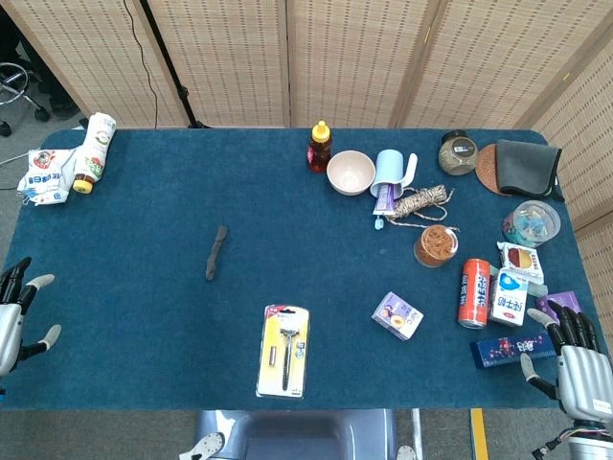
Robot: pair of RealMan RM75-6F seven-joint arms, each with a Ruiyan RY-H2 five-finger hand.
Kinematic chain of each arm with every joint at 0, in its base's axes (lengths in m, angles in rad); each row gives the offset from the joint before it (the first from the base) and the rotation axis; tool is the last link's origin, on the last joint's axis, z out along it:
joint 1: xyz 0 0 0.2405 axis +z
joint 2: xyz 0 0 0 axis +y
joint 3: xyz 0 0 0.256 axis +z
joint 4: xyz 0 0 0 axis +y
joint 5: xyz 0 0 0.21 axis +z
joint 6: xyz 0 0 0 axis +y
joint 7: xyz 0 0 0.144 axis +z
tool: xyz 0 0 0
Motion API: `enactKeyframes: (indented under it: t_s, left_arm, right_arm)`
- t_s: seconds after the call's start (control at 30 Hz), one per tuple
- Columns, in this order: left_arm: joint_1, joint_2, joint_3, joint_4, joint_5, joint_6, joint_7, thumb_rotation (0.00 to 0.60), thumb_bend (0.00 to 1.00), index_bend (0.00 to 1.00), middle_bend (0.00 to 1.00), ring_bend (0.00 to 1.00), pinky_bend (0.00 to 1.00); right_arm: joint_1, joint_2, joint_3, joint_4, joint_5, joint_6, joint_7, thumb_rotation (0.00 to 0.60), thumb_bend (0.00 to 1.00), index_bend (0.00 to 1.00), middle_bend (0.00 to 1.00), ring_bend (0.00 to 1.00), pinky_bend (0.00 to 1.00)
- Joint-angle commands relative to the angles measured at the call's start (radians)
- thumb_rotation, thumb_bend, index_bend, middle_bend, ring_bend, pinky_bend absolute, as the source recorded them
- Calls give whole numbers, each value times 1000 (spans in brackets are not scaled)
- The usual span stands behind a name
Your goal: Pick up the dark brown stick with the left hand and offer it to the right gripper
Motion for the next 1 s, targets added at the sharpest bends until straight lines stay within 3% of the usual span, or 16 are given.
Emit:
enactKeyframes:
  t_s: [0.03,0.53,1.0]
  left_arm:
    - [-6,-5,-2,2,-3,-10,6,600,239,231,31,47,85]
    - [-49,-4,-31,50,8,-45,-9,600,239,276,36,56,86]
    - [-196,-31,-36,228,116,-204,-28,600,247,306,39,56,86]
  right_arm:
    - [2,0,1,-1,3,-3,-3,600,385,219,88,78,0]
    - [-15,6,-5,-9,-7,25,0,600,385,221,88,81,0]
    - [-34,23,-13,-30,-24,54,-8,600,385,224,88,86,0]
